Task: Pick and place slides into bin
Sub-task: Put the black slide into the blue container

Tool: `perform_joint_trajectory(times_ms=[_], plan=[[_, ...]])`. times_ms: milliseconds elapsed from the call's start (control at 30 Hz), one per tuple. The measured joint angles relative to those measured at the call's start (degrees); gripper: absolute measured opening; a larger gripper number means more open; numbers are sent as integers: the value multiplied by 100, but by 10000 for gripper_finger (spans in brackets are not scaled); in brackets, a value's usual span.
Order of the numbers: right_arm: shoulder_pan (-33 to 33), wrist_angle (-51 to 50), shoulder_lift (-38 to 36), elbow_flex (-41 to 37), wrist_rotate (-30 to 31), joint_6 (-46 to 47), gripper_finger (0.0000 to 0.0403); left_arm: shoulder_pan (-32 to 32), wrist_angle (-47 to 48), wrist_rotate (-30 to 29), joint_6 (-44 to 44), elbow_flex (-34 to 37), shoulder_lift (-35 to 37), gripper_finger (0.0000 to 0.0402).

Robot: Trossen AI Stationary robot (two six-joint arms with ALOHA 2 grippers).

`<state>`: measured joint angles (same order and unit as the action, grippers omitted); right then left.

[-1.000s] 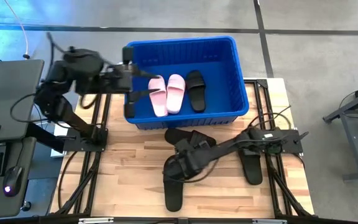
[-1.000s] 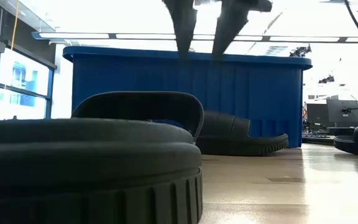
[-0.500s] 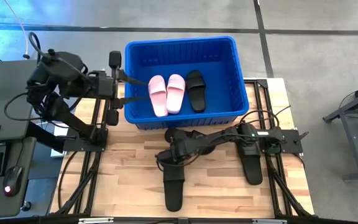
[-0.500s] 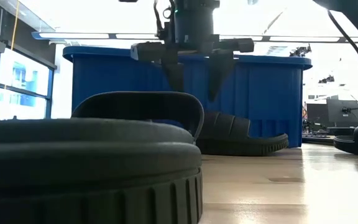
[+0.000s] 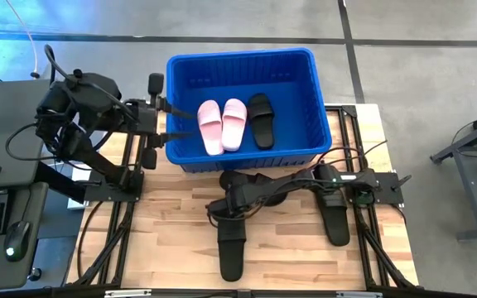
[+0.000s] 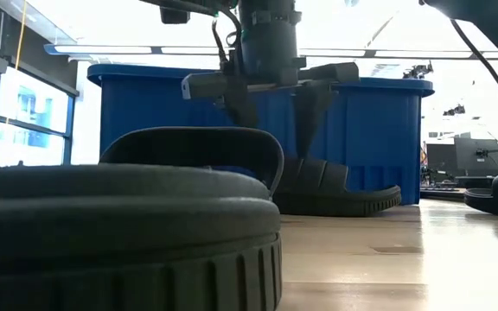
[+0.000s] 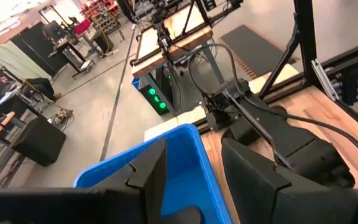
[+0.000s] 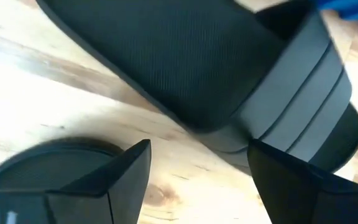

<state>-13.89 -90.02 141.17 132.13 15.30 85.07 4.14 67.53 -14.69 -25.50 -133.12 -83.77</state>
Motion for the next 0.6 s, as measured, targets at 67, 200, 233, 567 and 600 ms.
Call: perform_joint_trajectory(times_ms=[67,200,233,567,600], plan=[[-1,-4,57,1,-36,-2,256,0,96,2,2,0,0,143],[0,-9,148,11,-160,-75,256,0,338,2,2,0,0,143],[0,-9,173,16,-175,-150,256,0,406,2,6,0,0,143],[-213,419,2,173,-703,-1386,256,0,874,2,24,0,0,143],[-273,560,-94,175,-755,-1560,256,0,874,4,24,0,0,143]])
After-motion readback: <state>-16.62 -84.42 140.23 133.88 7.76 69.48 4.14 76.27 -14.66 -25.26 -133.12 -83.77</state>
